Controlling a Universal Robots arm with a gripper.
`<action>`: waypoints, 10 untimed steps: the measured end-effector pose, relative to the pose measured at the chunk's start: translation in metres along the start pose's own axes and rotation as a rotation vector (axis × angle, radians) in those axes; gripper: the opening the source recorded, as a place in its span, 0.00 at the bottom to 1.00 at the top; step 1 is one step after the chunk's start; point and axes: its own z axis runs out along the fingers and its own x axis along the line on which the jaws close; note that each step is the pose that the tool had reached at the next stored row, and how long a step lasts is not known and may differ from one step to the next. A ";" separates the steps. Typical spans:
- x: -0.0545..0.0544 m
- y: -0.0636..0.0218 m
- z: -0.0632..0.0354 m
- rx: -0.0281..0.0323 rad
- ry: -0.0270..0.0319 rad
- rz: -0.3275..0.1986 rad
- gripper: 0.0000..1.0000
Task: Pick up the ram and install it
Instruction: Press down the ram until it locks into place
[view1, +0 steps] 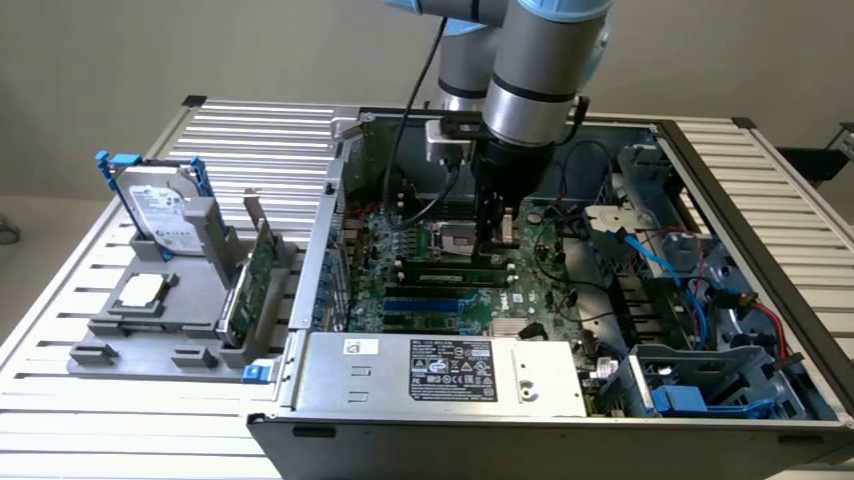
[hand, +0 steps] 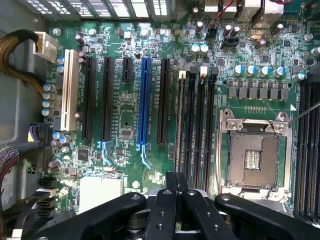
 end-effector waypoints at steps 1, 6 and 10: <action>0.000 0.0021 0.0002 0.0001 -0.0001 0.000 0.11; -0.001 0.0129 0.0009 -0.0002 0.0004 0.001 0.11; -0.001 0.0213 0.0013 -0.0005 0.0001 0.004 0.11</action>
